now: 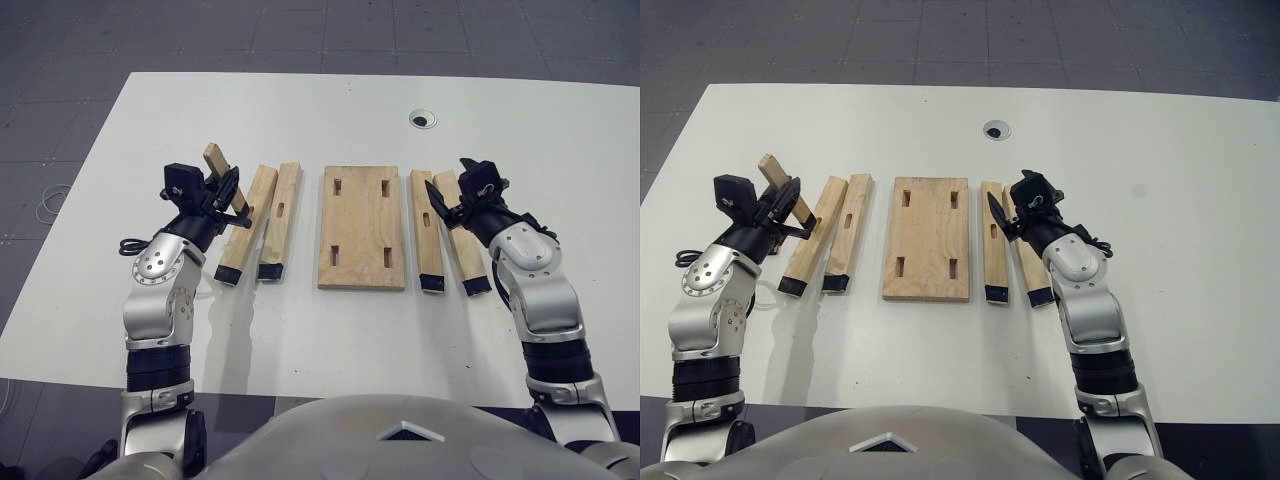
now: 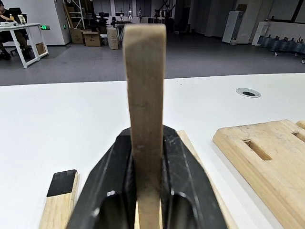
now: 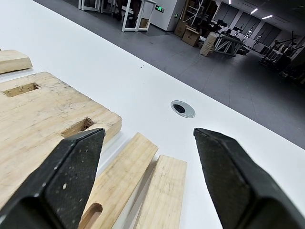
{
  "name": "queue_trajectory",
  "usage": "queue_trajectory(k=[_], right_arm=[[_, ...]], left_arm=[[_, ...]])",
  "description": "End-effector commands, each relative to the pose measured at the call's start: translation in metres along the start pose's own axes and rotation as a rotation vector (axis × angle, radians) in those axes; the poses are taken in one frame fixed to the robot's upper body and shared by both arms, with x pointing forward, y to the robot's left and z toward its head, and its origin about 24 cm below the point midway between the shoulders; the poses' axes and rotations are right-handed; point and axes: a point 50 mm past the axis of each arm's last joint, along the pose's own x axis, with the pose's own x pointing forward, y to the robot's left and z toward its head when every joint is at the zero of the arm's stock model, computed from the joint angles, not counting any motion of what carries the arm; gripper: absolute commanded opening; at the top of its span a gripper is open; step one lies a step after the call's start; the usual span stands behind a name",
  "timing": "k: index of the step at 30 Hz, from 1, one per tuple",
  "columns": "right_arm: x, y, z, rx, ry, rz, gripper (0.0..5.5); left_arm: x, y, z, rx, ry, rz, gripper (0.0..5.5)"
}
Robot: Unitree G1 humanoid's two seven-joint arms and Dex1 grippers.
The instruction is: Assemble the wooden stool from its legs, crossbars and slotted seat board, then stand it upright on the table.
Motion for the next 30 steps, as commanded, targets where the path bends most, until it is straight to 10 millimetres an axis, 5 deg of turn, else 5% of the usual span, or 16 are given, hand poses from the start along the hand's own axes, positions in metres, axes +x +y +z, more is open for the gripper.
queue_trajectory(k=[1,30], right_arm=[[0.001,-0.002,0.004,-0.003,-0.001,-0.005,3.43],[0.0,-0.007,0.005,0.009,-0.005,-0.022,3.43]], left_arm=[[0.005,-0.002,0.002,0.009,-0.009,-0.013,0.42],[-0.003,0.001,-0.012,0.013,0.024,0.013,0.42]])
